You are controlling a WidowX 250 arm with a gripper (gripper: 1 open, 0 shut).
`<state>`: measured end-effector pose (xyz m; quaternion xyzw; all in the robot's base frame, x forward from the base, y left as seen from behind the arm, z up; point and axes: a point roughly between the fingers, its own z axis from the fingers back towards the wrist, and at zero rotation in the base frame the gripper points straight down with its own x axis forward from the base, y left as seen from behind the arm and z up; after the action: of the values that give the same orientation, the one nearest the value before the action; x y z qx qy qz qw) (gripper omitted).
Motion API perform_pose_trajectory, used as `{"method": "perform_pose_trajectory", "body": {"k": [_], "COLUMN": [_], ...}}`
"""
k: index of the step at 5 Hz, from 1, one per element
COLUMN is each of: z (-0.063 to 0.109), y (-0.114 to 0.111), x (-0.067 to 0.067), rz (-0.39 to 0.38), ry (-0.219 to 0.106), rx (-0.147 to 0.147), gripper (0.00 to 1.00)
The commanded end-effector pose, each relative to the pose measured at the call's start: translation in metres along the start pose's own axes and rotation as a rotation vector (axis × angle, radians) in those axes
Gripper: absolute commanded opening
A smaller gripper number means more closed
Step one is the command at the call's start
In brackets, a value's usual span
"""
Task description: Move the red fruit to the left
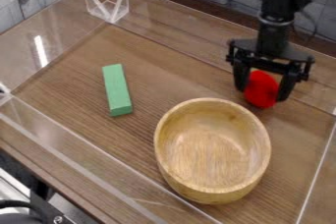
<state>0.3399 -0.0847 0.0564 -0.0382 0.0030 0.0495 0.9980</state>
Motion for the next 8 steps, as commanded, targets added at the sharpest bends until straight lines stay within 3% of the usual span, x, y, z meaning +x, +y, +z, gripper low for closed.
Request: {"method": "perform_pose_trajectory", "body": {"k": [1, 2, 5, 6, 8], "z": [0.025, 0.026, 0.015, 0.012, 0.007], "y": [-0.009, -0.01, 0.014, 0.02, 0.002], "x": [0.011, 0.012, 0.008, 0.003, 0.001], "rz": [-0.073, -0.11, -0.05, -0.042, -0.037], "ry": [-0.056, -0.038, 0.009, 0.009, -0.007], "rx": [-0.024, -0.021, -0.013, -0.019, -0.019], "gripper": [1.0, 1.0, 1.0, 1.0, 1.0]}}
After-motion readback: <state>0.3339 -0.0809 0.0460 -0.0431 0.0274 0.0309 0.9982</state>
